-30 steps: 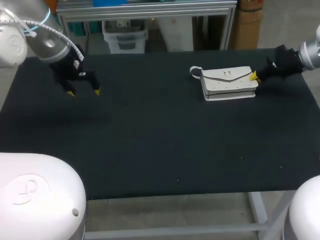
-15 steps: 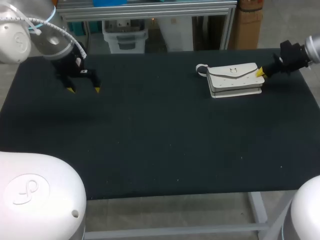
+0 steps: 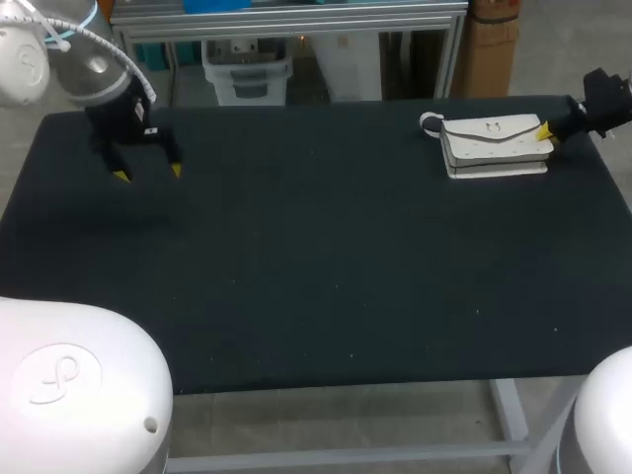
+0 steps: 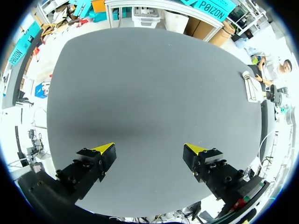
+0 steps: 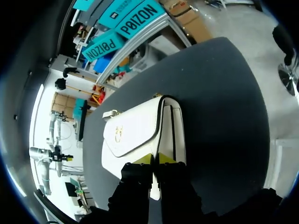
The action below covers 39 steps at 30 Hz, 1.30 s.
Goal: Pick up the bag, open it, inspect its contents, close it, and place it on the opposite side
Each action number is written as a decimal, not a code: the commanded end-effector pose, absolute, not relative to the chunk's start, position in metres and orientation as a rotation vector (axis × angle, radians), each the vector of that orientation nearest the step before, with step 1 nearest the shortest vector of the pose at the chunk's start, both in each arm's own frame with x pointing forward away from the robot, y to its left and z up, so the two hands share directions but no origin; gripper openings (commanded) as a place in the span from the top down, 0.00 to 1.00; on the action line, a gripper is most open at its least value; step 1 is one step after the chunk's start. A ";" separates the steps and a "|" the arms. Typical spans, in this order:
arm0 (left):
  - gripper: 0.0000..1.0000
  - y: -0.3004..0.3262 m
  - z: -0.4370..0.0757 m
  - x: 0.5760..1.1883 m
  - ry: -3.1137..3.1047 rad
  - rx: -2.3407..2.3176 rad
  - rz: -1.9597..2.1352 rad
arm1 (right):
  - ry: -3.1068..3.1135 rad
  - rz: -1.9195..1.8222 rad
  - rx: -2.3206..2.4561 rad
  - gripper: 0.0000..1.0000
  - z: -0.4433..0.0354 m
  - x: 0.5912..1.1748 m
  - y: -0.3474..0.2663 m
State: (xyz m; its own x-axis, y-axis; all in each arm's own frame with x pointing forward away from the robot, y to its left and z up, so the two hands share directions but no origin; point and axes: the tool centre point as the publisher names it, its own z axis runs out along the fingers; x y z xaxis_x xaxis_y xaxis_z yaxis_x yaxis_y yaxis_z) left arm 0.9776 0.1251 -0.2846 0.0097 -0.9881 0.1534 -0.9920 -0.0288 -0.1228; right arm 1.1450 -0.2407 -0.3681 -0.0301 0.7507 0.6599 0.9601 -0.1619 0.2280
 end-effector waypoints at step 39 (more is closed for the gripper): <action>0.00 0.127 -0.279 0.992 -2.121 2.237 0.223 | -1.851 -0.904 -2.025 0.00 -0.364 1.152 -0.293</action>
State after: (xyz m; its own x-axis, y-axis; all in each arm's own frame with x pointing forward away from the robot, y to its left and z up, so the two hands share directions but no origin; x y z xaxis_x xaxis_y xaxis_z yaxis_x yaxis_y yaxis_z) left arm 0.9918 0.1274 -0.2792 0.0478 -0.9888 0.1411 -0.9964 -0.0571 -0.0626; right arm 1.1574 -0.2945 -0.3721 -0.0050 0.7965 0.6046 0.9645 -0.1558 0.2131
